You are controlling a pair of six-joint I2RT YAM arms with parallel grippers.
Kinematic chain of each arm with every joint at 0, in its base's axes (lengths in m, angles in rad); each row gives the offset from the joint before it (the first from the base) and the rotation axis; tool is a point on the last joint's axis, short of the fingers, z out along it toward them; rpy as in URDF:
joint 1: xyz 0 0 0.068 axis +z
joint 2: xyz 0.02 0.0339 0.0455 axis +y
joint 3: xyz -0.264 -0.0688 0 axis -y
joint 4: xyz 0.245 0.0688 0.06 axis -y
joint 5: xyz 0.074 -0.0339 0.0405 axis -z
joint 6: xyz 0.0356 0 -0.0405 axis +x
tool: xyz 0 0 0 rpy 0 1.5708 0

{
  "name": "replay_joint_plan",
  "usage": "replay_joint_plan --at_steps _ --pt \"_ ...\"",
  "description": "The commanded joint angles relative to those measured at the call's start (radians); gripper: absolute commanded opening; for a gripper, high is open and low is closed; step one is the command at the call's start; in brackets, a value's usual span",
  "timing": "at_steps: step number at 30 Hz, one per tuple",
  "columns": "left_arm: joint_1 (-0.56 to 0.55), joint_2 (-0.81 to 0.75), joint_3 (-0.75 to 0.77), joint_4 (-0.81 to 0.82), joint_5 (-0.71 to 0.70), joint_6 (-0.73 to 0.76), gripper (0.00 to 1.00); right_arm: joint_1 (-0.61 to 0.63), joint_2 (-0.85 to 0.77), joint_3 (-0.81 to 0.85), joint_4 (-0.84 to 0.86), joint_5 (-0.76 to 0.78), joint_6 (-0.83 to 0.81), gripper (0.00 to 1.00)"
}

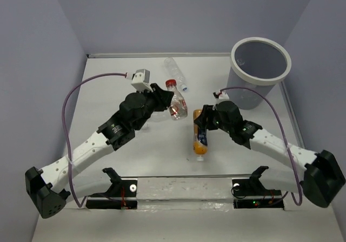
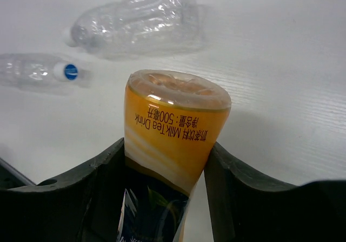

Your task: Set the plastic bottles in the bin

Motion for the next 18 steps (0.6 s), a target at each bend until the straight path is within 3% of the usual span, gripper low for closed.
replay_joint_plan --at_steps 1,6,18 --pt "-0.005 0.129 0.219 0.138 0.01 0.082 0.23 0.005 -0.211 -0.09 -0.045 0.021 0.039 0.45" --pt "-0.005 0.36 0.505 0.242 0.028 0.085 0.21 0.005 -0.359 -0.179 -0.069 -0.041 0.07 0.45" --pt "-0.045 0.913 1.093 0.362 0.084 -0.1 0.21 0.005 -0.413 -0.295 0.021 -0.135 0.084 0.45"
